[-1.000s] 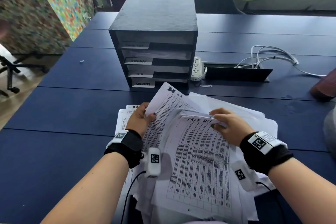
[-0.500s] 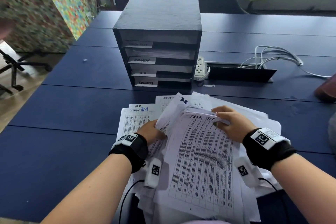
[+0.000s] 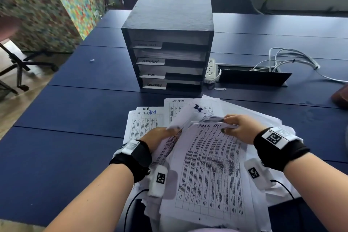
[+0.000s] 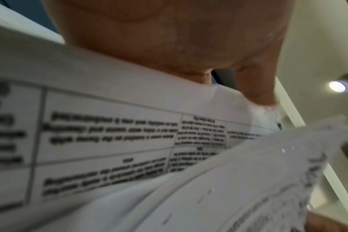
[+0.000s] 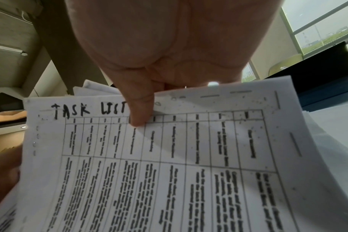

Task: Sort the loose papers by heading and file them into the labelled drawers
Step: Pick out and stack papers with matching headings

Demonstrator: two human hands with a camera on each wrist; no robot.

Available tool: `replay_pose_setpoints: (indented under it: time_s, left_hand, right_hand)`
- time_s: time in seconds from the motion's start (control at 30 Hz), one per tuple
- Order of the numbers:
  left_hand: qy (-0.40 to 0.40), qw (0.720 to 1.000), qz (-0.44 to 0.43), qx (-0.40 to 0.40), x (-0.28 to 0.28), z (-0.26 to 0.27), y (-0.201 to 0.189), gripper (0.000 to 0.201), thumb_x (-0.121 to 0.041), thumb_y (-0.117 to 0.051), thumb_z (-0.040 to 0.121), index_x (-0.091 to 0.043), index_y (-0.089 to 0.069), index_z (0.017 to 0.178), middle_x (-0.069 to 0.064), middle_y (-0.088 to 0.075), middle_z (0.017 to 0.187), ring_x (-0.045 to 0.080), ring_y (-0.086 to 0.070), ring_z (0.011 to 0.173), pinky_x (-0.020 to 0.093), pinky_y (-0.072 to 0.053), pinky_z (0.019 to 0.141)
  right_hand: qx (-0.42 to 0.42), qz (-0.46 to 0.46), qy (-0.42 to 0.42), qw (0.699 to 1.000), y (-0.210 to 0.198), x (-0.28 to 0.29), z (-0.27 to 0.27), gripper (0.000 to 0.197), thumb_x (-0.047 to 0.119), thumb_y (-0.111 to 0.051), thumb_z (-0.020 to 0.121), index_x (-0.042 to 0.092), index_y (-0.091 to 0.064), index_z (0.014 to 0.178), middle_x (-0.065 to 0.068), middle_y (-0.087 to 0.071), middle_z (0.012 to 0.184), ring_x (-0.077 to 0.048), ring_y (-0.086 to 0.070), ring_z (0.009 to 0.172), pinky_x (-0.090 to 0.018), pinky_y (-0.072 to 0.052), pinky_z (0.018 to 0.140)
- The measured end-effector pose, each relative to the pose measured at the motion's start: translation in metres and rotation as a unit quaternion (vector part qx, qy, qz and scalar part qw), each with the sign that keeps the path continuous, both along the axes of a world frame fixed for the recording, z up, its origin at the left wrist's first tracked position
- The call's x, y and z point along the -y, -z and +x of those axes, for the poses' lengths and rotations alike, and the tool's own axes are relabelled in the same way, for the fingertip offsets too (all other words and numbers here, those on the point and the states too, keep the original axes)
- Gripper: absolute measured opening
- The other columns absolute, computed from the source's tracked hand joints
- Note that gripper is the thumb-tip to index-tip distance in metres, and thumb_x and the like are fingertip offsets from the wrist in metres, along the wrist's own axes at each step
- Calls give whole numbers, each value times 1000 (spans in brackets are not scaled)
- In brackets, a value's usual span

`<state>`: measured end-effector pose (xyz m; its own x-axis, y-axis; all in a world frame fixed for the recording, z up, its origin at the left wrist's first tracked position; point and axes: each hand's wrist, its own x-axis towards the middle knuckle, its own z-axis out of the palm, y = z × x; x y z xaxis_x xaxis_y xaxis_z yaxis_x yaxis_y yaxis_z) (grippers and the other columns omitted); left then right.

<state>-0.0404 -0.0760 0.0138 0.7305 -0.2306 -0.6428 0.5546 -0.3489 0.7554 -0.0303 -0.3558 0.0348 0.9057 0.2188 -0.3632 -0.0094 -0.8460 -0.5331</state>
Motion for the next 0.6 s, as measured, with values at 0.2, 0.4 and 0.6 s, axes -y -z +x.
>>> replay_pose_setpoints:
  time_s: [0.2,0.4,0.6]
  left_hand:
    - [-77,979,160,96,-4,18,16,49,-48,-44,95,-8,-68,109,7,-64,109,23,-57,103,28,-39,92]
    - [-121,975,147,111,-2,26,32,37,-9,-62,84,-12,-61,121,2,-61,125,20,-56,109,20,-38,86]
    - [-113,979,114,122,-3,25,25,37,-6,-60,86,-11,-57,123,4,-62,117,22,-58,106,11,-44,78]
  right_hand:
    - [115,-5,-24,993,18,-2,-19,13,25,-65,84,23,-70,96,13,-62,97,-14,-57,89,-29,-42,86]
    - [165,-22,-29,986,29,-1,-29,16,28,-63,85,29,-69,100,18,-61,107,-14,-54,102,-37,-28,100]
    - [189,-30,-23,981,21,-7,-26,17,24,-63,85,23,-69,101,10,-63,100,-18,-57,95,-33,-30,93]
